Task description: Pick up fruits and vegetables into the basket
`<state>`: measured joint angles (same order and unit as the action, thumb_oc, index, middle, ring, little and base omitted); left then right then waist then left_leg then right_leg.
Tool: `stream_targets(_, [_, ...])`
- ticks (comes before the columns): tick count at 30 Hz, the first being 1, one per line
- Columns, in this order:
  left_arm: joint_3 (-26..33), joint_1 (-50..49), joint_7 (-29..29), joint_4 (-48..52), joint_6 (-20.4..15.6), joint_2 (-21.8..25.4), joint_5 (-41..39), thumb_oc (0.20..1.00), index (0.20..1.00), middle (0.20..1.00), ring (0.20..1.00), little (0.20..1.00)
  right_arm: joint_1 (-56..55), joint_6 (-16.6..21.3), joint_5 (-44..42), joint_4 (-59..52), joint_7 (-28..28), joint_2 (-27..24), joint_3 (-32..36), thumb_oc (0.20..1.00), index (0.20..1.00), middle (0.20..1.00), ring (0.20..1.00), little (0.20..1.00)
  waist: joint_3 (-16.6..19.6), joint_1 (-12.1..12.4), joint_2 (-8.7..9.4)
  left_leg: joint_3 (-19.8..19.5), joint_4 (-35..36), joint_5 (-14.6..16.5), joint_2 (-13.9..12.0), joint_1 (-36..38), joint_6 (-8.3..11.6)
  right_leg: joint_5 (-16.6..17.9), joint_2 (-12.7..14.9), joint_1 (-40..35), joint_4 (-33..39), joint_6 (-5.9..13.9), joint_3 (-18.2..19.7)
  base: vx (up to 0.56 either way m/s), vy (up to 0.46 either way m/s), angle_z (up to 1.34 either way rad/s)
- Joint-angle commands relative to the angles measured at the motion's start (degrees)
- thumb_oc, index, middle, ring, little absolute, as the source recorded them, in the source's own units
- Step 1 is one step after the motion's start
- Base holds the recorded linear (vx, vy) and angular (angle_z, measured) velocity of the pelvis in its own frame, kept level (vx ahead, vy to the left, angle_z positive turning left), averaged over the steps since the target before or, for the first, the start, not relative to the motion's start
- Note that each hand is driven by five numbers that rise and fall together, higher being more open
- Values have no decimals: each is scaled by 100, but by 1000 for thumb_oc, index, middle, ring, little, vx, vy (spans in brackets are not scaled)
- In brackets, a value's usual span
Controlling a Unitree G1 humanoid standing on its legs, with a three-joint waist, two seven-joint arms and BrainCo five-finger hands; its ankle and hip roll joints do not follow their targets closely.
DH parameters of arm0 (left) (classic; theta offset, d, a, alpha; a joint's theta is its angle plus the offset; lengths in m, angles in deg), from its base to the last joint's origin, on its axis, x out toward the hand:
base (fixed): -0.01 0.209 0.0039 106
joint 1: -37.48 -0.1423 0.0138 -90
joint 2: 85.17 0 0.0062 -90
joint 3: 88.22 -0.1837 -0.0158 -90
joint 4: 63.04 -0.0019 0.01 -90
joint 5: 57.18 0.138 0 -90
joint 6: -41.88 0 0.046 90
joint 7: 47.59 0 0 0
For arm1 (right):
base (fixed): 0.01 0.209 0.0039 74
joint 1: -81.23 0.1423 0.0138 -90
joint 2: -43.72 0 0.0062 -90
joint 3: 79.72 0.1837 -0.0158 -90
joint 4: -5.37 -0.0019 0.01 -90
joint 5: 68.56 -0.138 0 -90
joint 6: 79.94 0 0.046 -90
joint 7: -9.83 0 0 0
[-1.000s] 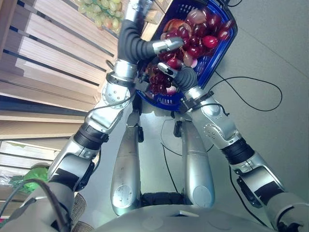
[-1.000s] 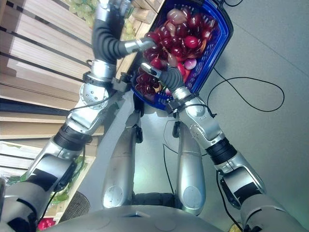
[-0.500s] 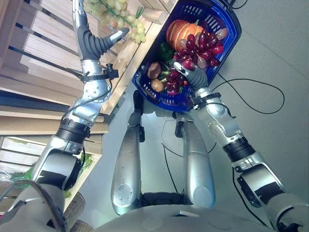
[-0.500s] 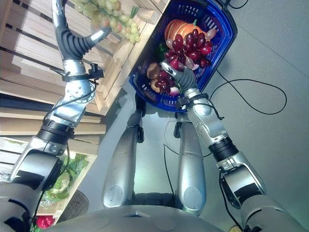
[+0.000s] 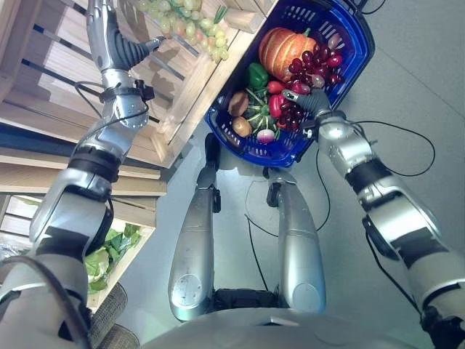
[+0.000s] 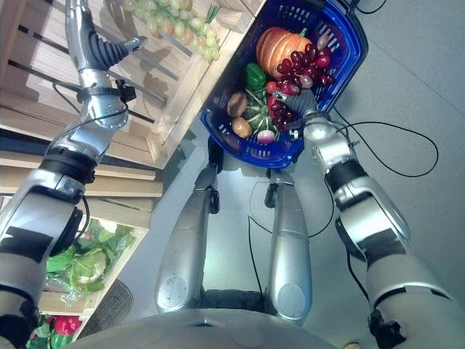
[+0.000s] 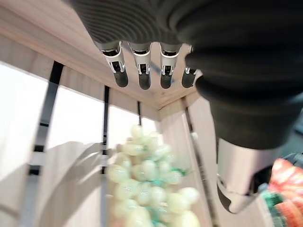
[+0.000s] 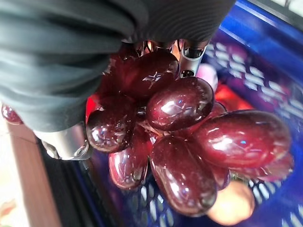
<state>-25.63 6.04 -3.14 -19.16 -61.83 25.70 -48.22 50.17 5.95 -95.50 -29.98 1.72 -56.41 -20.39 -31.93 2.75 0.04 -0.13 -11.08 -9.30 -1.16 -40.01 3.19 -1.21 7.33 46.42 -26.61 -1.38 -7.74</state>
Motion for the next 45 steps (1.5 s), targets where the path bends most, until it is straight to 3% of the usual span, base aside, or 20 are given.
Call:
stream_targets(1, [111, 271, -48, -260, 8, 25, 158, 1000, 1000, 1000, 1000, 1000, 310, -31, 484, 173, 108, -93, -195, 200, 200, 200, 200, 200, 213, 16, -376, 45, -687, 405, -12, -270, 62, 258, 122, -325, 477, 392, -140, 9, 6, 8])
stream_targets(2, [-7, 393, -71, -436, 29, 16, 280, 1000, 1000, 1000, 1000, 1000, 475, -107, 612, 457, 162, -55, -264, 200, 200, 200, 200, 200, 213, 29, -399, 47, -695, 401, -10, -293, 54, 258, 119, -294, 462, 387, -146, 9, 7, 8])
stream_targets(4, [-123, 503, -64, -603, 54, -17, 392, 1000, 1000, 1000, 1000, 1000, 651, -184, 847, 696, 188, -23, -373, 354, 354, 354, 354, 354, 213, 41, -420, 40, -710, 400, -8, -332, 47, 258, 113, -245, 438, 382, -143, 10, 14, 7])
stream_targets(7, [-326, 647, -20, -810, 96, -21, 663, 1000, 1000, 1000, 1000, 1000, 798, -244, 1103, 937, 226, -5, -498, 398, 398, 398, 398, 398, 213, 44, -445, 45, -719, 394, -3, -356, 45, 261, 109, -215, 430, 379, -138, 6, 8, 1])
stream_targets(8, [-418, 711, 5, -908, 79, -10, 753, 1000, 1000, 1000, 1000, 1000, 877, -338, 1158, 1003, 230, 4, -555, 470, 470, 470, 470, 470, 213, 43, -461, 45, -729, 388, 1, -371, 48, 264, 109, -196, 423, 380, -127, 0, 0, 0])
stream_targets(9, [-452, 733, 10, -939, 79, -4, 796, 1000, 1000, 1000, 1000, 1000, 900, -378, 1196, 1016, 222, 5, -563, 699, 699, 699, 699, 699, 213, 42, -466, 44, -733, 390, 3, -378, 46, 265, 107, -185, 419, 380, -121, 0, 0, 0])
stream_targets(10, [-509, 781, 31, -987, 107, -4, 943, 1000, 1000, 1000, 1000, 1000, 924, -425, 1234, 1041, 197, 9, -595, 1000, 1000, 1000, 1000, 1000, 213, 37, -475, 46, -732, 389, 3, -389, 42, 262, 101, -163, 407, 376, -112, 0, 0, 0])
stream_targets(19, [-1144, 1099, 200, -1156, 263, 126, 2107, 1000, 1000, 1000, 1000, 1000, 957, -762, 1576, 1137, 183, -6, -673, 1000, 1000, 1000, 1000, 1000, 213, -58, -602, 124, -783, 399, -7, -429, 52, 247, 98, -34, 309, 376, -22, 24, 51, 1])
stream_targets(35, [-2202, 1913, 470, -1184, 970, 321, 3987, 1000, 1000, 1000, 1000, 1000, 717, -395, 1262, 402, -294, -266, -534, 1000, 1000, 1000, 1000, 1000, 213, -386, -563, 240, -841, 427, -95, -492, 101, 294, 30, 123, 275, 411, 177, 12, 33, -3])
stream_targets(40, [-2447, 2141, -97, -1190, 1166, 299, 4066, 1000, 1000, 1000, 1000, 1000, 588, -255, 1020, 170, -411, -322, -465, 1000, 1000, 1000, 1000, 1000, 213, -482, -540, 260, -849, 440, -119, -522, 106, 304, 3, 171, 271, 429, 230, 1, 6, -2])
stream_targets(45, [-2618, 2159, -1000, -1284, 1373, 399, 3953, 1000, 1000, 1000, 1000, 1000, 287, 231, 95, -545, -632, -419, -241, 1000, 1000, 1000, 1000, 1000, 213, -602, -466, 285, -868, 450, -157, -550, 138, 324, -36, 197, 303, 443, 289, 2, 13, -2])
